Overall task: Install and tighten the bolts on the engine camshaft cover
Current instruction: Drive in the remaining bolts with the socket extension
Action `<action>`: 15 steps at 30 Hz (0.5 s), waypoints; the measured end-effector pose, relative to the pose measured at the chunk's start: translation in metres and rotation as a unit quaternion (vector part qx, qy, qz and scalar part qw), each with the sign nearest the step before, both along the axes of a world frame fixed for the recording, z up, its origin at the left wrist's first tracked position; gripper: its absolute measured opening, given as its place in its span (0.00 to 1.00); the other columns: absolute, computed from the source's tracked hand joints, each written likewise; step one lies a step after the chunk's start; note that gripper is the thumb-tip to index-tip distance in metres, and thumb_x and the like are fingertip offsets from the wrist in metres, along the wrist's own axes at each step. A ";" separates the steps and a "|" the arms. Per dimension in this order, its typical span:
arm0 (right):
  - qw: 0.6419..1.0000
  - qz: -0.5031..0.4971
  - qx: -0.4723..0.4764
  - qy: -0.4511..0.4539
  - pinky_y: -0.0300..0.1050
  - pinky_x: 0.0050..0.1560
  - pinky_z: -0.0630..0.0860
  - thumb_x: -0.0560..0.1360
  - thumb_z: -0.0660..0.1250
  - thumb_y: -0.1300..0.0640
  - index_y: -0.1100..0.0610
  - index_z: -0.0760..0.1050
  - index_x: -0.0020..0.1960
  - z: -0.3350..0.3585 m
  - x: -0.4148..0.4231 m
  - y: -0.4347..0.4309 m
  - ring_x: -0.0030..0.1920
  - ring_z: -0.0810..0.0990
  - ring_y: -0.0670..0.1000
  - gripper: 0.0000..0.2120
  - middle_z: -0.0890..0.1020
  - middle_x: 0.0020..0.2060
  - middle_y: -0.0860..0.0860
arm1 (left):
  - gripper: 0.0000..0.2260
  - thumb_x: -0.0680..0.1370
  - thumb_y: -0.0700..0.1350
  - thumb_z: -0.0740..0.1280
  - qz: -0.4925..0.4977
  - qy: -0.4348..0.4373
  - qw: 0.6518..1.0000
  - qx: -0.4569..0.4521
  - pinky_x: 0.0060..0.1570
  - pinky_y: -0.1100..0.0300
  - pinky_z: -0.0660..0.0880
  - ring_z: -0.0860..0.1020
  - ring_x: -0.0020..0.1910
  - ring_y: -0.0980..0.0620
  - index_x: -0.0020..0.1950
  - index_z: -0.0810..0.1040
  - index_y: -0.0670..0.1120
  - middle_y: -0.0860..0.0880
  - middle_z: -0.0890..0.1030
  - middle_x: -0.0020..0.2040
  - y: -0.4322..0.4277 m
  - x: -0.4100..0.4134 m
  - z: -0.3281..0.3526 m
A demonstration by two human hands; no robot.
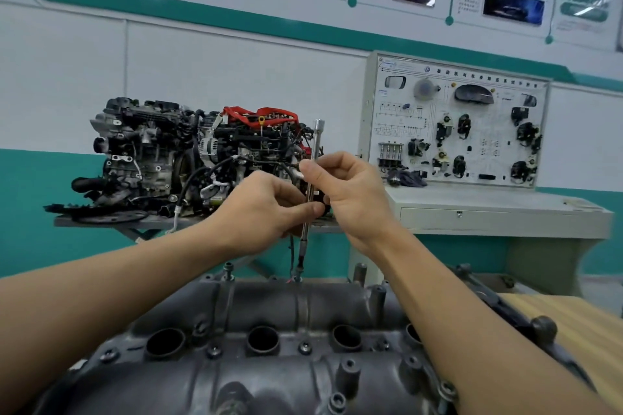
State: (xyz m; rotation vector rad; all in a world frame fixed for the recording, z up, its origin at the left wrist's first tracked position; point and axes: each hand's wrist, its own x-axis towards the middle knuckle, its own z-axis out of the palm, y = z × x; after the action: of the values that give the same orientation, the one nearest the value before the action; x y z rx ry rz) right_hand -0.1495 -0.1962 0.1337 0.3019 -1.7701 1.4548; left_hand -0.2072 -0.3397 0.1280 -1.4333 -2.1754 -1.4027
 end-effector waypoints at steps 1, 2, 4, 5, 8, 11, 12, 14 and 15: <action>1.000 -0.007 -0.006 0.007 0.33 0.31 0.73 0.73 0.75 0.57 0.54 0.78 0.41 -0.001 0.000 0.000 0.31 0.77 0.41 0.07 0.81 0.30 0.44 | 0.12 0.75 0.52 0.74 0.002 0.002 1.000 0.009 0.40 0.45 0.79 0.82 0.34 0.45 0.41 0.86 0.43 0.43 0.85 0.36 -0.001 0.001 0.001; 1.000 -0.008 -0.010 0.012 0.32 0.32 0.73 0.73 0.76 0.57 0.54 0.78 0.41 -0.001 -0.001 0.000 0.32 0.78 0.41 0.07 0.81 0.30 0.44 | 0.11 0.75 0.50 0.75 0.000 0.003 1.000 0.012 0.43 0.43 0.81 0.84 0.37 0.41 0.41 0.86 0.43 0.43 0.86 0.36 -0.001 0.001 0.002; 1.000 0.010 -0.002 0.000 0.32 0.34 0.74 0.75 0.74 0.55 0.54 0.80 0.44 -0.001 -0.001 -0.002 0.35 0.80 0.42 0.04 0.82 0.35 0.45 | 0.09 0.78 0.47 0.73 -0.001 0.016 1.000 -0.003 0.47 0.40 0.80 0.83 0.43 0.37 0.44 0.86 0.42 0.42 0.86 0.39 -0.001 0.000 0.003; 1.000 0.021 0.005 -0.014 0.32 0.34 0.75 0.77 0.71 0.53 0.53 0.81 0.45 0.000 0.001 -0.004 0.37 0.80 0.43 0.04 0.83 0.37 0.46 | 0.09 0.79 0.46 0.71 0.000 0.027 1.000 -0.016 0.49 0.40 0.80 0.83 0.45 0.37 0.45 0.86 0.43 0.42 0.86 0.41 0.000 -0.001 0.003; 0.997 0.052 -0.005 -0.050 0.36 0.35 0.77 0.82 0.62 0.52 0.52 0.82 0.46 0.002 0.003 -0.005 0.41 0.81 0.47 0.12 0.85 0.40 0.47 | 0.11 0.82 0.44 0.66 0.004 0.050 0.998 -0.042 0.50 0.44 0.80 0.84 0.45 0.43 0.47 0.86 0.42 0.44 0.87 0.43 0.002 -0.002 0.001; 0.998 0.040 -0.006 -0.050 0.43 0.41 0.81 0.83 0.60 0.55 0.52 0.82 0.44 0.002 0.003 -0.005 0.42 0.81 0.50 0.13 0.85 0.40 0.49 | 0.12 0.82 0.46 0.67 0.017 0.075 0.996 -0.038 0.37 0.57 0.75 0.79 0.32 0.56 0.43 0.85 0.44 0.50 0.84 0.35 0.003 -0.002 -0.001; 0.999 0.029 0.000 -0.042 0.46 0.44 0.81 0.82 0.62 0.55 0.51 0.82 0.42 0.002 0.001 -0.005 0.42 0.81 0.51 0.13 0.85 0.39 0.49 | 0.12 0.80 0.48 0.69 0.024 0.082 0.996 -0.034 0.33 0.61 0.72 0.74 0.28 0.58 0.40 0.85 0.46 0.50 0.83 0.32 0.003 -0.002 -0.002; 1.000 0.013 0.000 -0.024 0.52 0.49 0.82 0.79 0.68 0.55 0.51 0.81 0.39 0.000 -0.001 -0.005 0.41 0.82 0.50 0.10 0.85 0.37 0.49 | 0.12 0.77 0.51 0.73 0.037 0.086 0.995 -0.023 0.28 0.61 0.72 0.75 0.25 0.55 0.35 0.84 0.47 0.50 0.82 0.29 0.002 -0.002 -0.002; 1.000 0.004 -0.007 -0.014 0.54 0.51 0.82 0.77 0.71 0.56 0.52 0.80 0.40 0.000 -0.002 -0.005 0.41 0.82 0.50 0.07 0.85 0.37 0.51 | 0.12 0.75 0.51 0.75 0.040 0.083 0.996 -0.017 0.30 0.57 0.75 0.78 0.27 0.51 0.35 0.84 0.47 0.49 0.83 0.30 0.002 -0.002 -0.002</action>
State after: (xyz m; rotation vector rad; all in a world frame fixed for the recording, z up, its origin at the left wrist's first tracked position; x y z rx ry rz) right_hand -0.1512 -0.2017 0.1339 0.2828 -1.7820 1.4838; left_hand -0.2097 -0.3382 0.1261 -1.4024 -2.1373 -1.1808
